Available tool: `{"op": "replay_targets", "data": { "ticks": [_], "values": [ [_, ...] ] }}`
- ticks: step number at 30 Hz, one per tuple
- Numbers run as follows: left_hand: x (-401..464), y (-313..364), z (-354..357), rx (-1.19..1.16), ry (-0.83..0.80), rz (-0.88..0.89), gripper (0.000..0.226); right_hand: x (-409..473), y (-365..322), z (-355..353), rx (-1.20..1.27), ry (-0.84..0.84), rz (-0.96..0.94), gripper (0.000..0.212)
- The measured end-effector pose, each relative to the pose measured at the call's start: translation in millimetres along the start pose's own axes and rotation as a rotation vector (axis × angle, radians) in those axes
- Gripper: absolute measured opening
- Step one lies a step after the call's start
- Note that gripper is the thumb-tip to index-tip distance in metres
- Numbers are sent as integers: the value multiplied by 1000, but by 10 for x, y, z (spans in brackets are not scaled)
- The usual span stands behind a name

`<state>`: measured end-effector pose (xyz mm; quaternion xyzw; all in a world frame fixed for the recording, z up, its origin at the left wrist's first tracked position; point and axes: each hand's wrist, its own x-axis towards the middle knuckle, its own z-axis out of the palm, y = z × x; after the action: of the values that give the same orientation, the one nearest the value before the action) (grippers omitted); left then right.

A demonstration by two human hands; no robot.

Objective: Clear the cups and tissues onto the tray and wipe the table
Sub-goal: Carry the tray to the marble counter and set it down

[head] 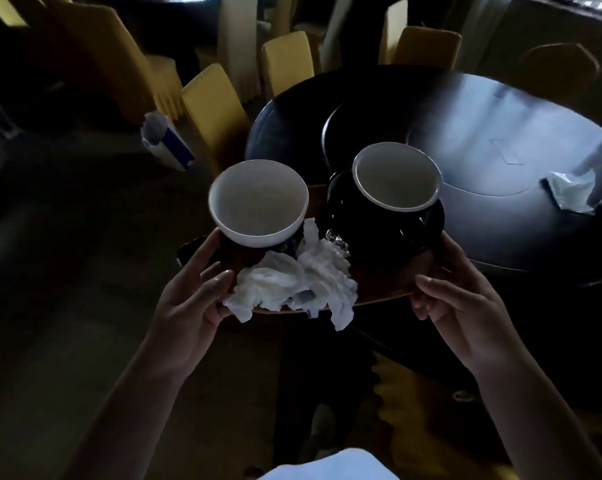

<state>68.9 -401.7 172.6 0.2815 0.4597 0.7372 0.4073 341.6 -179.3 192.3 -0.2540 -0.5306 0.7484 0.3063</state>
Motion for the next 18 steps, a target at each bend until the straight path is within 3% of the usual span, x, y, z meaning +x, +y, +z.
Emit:
{"op": "replay_targets", "data": {
  "ticks": [7,18],
  "values": [
    [-956,494,-748,38,204,155,62,92,351,1080,-7,-218,105,76],
    [-1956,839,-1713,142,531,281,60,617,831,2714,-66,-621,215,81]
  ]
}}
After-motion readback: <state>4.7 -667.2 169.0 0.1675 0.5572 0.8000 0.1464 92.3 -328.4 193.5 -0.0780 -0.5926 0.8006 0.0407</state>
